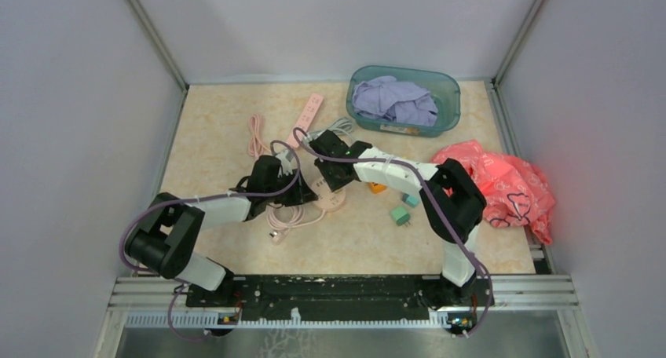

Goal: Insert the plug

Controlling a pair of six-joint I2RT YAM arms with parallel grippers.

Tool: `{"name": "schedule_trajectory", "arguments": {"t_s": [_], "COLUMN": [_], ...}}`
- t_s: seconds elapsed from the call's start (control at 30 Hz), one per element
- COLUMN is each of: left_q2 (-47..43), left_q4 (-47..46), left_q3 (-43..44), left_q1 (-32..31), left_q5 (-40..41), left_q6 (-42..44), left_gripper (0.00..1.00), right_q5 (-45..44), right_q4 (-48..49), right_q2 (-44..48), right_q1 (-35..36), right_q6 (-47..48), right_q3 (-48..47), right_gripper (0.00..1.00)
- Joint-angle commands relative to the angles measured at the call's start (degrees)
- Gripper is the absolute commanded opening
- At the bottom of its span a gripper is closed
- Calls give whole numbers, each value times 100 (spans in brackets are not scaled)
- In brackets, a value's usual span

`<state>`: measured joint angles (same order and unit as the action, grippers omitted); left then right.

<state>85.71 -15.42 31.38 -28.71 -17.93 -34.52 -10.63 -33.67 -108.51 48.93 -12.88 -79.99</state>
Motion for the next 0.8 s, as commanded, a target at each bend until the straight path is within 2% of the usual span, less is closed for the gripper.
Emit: {"name": "schedule_trajectory", "arguments": {"t_s": [0.0,0.27,0.67,0.77], "left_q2": [-1,76,-669,-959], "left_q4": [-235,-523,149,269], "left_q3": [27,45,17,-112], "left_q1": [-22,-32,-30,-36], "left_q5": [-322,-649,-49,88], "left_q6": [-127,-454,-374,-339], "left_gripper": [42,44,65,70], "right_q5": [51,-135,417,338], "right_q4": [-448,-336,303,413], "right_q2": [-769,-428,786,1173], "right_q1": [-249,-428,-427,-427], "right_q6": [569,1209,803,630], "right_q3": [313,116,650,907], "right_gripper": [0,0,45,52]}}
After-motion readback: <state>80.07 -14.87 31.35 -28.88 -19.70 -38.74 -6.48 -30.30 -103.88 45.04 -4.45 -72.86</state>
